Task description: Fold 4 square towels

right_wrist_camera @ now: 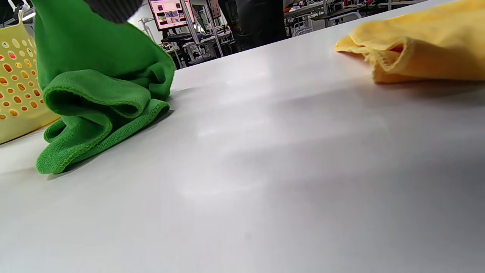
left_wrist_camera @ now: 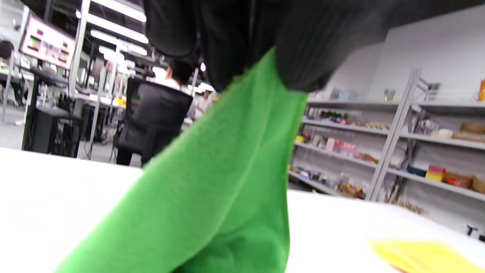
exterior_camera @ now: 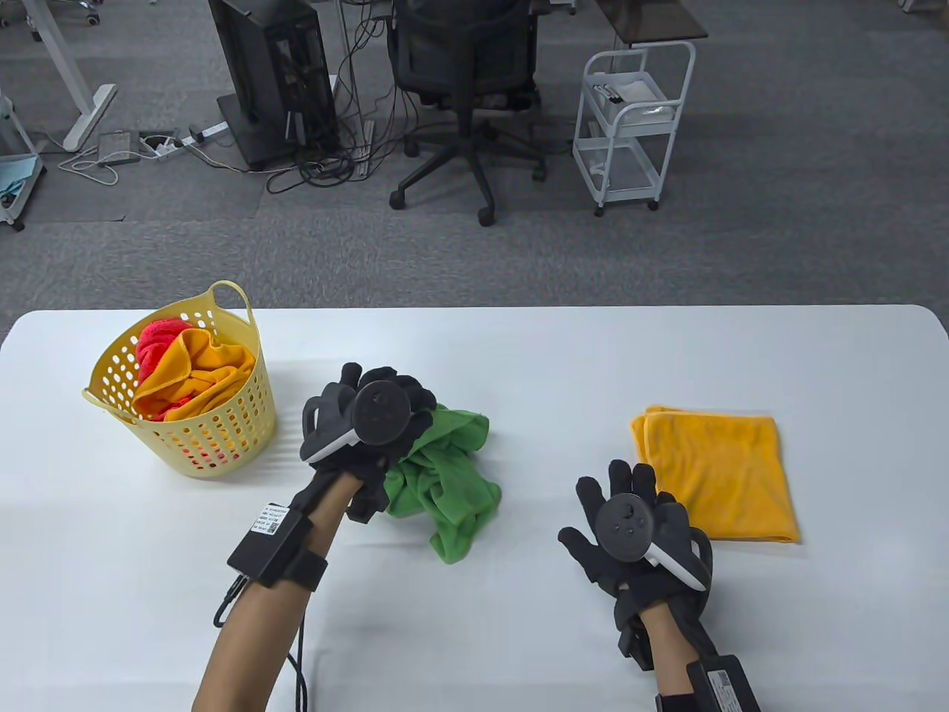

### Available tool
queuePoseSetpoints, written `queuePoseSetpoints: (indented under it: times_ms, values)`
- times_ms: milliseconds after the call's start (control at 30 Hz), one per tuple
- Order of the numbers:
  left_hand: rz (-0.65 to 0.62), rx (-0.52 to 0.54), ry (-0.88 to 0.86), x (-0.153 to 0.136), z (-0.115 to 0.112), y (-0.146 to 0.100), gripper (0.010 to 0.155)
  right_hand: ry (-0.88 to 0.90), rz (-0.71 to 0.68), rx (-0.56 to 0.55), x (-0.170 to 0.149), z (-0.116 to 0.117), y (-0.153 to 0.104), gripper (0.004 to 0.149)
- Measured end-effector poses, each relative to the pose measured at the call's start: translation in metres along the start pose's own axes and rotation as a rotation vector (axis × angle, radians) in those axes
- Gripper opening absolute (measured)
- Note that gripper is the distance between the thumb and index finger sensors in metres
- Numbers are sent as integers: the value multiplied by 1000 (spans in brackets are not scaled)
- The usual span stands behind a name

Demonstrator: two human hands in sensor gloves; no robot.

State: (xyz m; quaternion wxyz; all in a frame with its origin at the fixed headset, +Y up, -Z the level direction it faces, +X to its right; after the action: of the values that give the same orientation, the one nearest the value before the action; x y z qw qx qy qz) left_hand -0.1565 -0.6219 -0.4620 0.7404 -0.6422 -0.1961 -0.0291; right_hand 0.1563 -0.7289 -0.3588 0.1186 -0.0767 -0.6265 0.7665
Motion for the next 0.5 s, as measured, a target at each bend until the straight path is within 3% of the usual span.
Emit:
queuePoseSetpoints:
  times_ms: [233,367,500]
  values:
    - [-20,97,-64,7,42,-41,35,12,-83,0,23,-1,-7,79]
    - [-48,91,-91,12,47,-60,34,129,-204,32,67,-14,-14,82]
    - [-78,93,-130,17,52,-70,34,189,-331,-62,122,-42,-15,80]
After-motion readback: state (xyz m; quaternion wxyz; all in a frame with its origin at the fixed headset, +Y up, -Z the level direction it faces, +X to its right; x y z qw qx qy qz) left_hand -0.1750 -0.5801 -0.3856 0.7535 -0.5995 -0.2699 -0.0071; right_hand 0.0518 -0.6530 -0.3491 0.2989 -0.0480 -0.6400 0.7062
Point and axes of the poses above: the tracker on the back of each hand, its own x axis roughly to the thumb side, its own y axis roughly from the wrist to the fingertips, z = x × y, the point moved 3 cm from there along y, roughly from the wrist to the fingertips, and after that the axes turned 5 degrees about z, right-handed, at the moved point
